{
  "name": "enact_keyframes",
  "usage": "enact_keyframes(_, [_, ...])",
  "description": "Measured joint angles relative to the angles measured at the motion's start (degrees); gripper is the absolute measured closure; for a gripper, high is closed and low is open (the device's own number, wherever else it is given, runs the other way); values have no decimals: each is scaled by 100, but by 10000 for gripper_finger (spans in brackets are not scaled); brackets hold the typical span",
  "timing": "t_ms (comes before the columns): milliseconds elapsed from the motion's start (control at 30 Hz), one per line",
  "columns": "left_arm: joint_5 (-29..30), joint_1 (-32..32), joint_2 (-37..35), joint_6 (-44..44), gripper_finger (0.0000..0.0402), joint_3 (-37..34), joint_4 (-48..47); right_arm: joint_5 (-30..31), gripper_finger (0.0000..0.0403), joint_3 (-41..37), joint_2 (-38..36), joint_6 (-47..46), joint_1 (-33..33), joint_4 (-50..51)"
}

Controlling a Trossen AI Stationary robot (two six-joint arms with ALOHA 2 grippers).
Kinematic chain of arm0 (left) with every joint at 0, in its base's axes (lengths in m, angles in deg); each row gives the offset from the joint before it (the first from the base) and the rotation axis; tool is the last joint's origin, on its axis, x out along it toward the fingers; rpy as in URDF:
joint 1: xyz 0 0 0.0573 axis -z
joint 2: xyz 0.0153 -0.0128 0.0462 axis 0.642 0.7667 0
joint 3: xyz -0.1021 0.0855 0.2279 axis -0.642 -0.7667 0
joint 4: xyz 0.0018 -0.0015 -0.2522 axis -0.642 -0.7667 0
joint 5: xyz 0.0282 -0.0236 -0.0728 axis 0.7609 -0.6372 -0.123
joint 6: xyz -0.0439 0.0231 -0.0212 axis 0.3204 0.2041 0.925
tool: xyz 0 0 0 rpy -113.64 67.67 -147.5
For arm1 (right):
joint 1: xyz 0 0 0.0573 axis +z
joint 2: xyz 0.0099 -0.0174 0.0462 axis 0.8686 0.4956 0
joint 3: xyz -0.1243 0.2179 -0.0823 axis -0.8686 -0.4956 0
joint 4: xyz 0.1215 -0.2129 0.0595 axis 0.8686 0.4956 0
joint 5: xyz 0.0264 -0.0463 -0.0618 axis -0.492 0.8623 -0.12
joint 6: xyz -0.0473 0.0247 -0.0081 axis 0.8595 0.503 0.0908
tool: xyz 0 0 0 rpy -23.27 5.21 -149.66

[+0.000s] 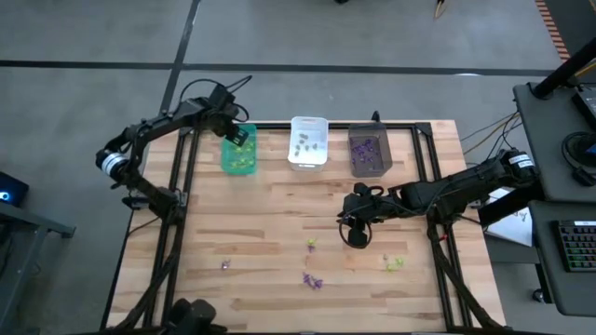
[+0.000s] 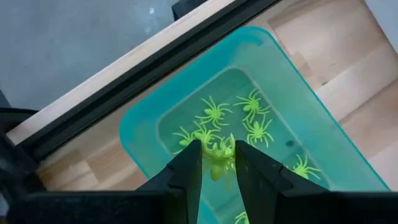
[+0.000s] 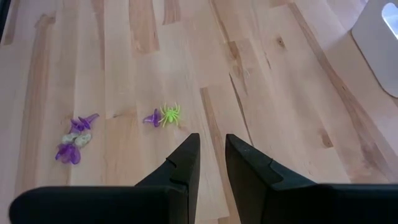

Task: Sort Halloween decoration
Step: Put the green spider toy into the blue bin

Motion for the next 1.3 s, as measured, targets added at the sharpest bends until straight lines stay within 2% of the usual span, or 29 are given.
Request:
enact_keyframes(467, [363,0,273,-112,326,0,51,7,335,0,0,-4,0,-2])
enact_keyframes(833, [220,353,830,-1109,326,0,1,7,335,0,0,-6,-2,-3])
enact_keyframes(1300, [201,428,1109,-995,326,-4,418,7,335,0,0,-7,-2,-4])
